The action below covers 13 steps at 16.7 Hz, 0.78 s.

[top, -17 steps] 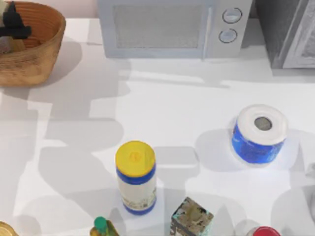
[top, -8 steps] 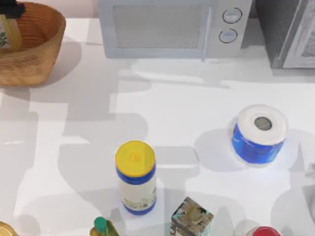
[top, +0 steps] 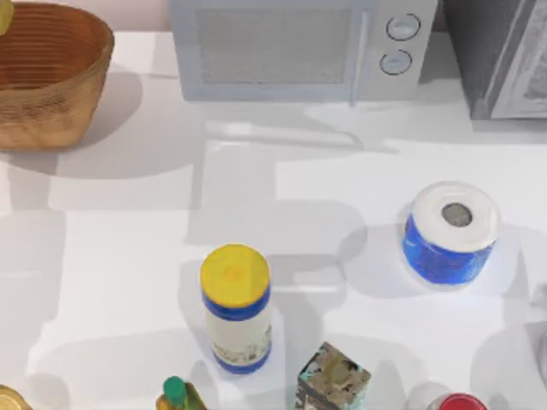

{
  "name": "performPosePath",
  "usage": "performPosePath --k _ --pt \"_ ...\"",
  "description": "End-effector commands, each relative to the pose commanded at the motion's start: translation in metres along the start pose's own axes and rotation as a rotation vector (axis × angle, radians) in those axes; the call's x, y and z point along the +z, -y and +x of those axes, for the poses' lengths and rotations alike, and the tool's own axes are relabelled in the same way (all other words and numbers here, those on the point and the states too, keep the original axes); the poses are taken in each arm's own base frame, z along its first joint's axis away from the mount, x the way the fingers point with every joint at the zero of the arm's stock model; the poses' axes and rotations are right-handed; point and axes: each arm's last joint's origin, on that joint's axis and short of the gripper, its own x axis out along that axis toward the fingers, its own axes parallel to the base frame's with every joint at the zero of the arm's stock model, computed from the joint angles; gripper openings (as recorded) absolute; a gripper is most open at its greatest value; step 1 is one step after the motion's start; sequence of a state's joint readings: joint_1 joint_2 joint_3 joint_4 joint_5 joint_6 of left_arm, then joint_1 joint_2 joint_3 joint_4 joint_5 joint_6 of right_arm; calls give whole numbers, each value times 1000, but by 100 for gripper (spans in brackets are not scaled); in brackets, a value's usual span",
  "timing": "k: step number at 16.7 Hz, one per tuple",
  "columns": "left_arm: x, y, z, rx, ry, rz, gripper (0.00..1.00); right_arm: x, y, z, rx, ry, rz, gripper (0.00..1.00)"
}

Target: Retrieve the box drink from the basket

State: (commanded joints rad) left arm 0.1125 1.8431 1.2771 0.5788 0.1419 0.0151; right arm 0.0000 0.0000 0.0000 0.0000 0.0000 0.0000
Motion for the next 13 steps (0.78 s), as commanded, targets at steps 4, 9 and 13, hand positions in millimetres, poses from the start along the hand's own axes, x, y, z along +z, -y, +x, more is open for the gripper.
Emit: performPosePath --k 4,9,13 --pt "11 0 -3 0 -2 -1 0 0 0 0 0 0 0 100" --pt "9 1 -5 1 -12 -2 0 0 0 0 0 0 0 100" --pt "20 10 -38 -1 -38 -10 0 0 0 0 0 0 0 100"
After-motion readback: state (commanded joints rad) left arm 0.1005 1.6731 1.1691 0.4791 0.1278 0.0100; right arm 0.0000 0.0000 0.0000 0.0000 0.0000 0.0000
